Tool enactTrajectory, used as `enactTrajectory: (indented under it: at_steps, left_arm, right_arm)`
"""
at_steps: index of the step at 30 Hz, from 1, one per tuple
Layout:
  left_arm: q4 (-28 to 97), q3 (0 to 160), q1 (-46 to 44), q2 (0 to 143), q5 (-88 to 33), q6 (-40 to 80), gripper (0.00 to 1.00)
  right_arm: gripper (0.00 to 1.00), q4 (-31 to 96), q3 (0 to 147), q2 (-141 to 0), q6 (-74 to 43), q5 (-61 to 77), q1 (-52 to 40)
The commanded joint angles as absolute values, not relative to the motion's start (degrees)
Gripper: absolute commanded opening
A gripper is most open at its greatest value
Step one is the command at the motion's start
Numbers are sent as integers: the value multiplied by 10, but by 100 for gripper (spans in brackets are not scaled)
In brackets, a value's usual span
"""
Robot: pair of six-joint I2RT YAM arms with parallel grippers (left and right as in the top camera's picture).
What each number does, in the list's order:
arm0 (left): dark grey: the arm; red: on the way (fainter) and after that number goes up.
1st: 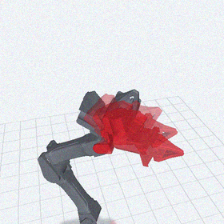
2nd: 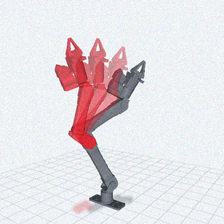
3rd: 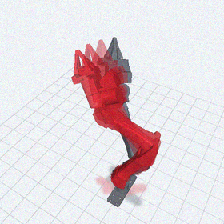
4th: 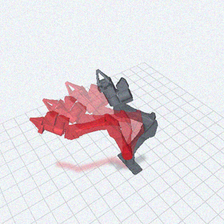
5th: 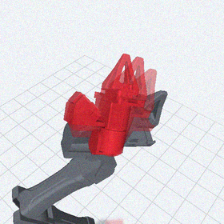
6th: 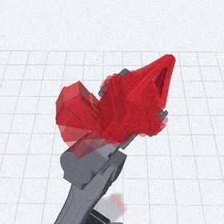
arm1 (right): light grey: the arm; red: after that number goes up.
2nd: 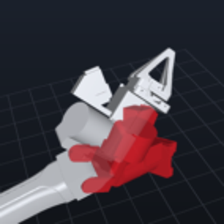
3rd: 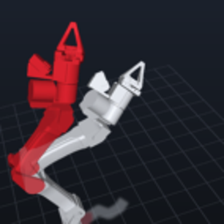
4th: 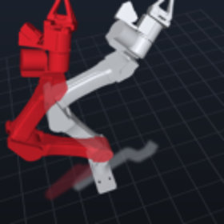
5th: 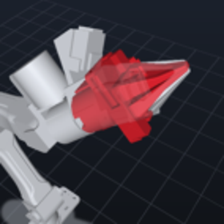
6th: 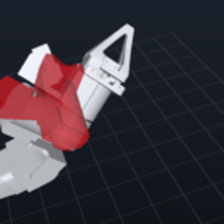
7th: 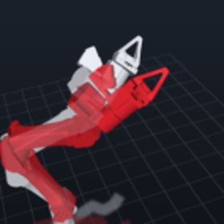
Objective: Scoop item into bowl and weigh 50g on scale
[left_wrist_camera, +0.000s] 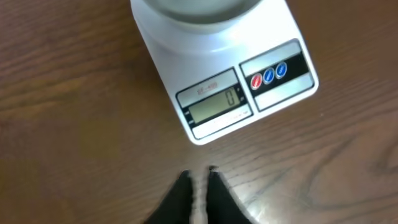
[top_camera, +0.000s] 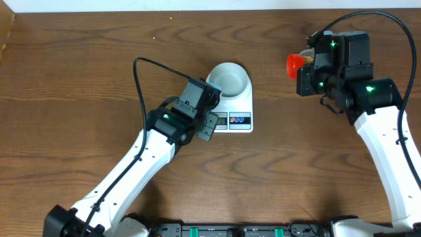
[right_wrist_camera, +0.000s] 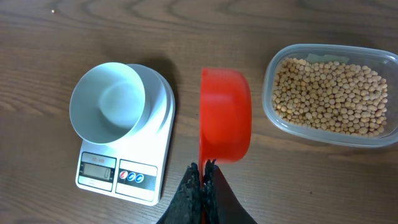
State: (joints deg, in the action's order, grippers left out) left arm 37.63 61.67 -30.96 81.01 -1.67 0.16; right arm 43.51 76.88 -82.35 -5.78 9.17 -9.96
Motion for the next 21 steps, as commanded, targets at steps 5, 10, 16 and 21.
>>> enactTrajectory:
  at_steps: [5,10,16,21]
  left_arm:
    - [382,611,-308,817,-25,5,34]
    - [389,611,-308,817,-25,5,75]
    - [390,611,-308,817,-25,5,95]
    - [390,611,-308,817,-25,5,96]
  right_arm:
    - [1,435,783,-813,-51,89,-97]
    - [1,436,783,-813,-51,89,-97]
    - [1,438,783,-813,-51,89,-97]
    - [1,443,783,-813,-51,89,-97]
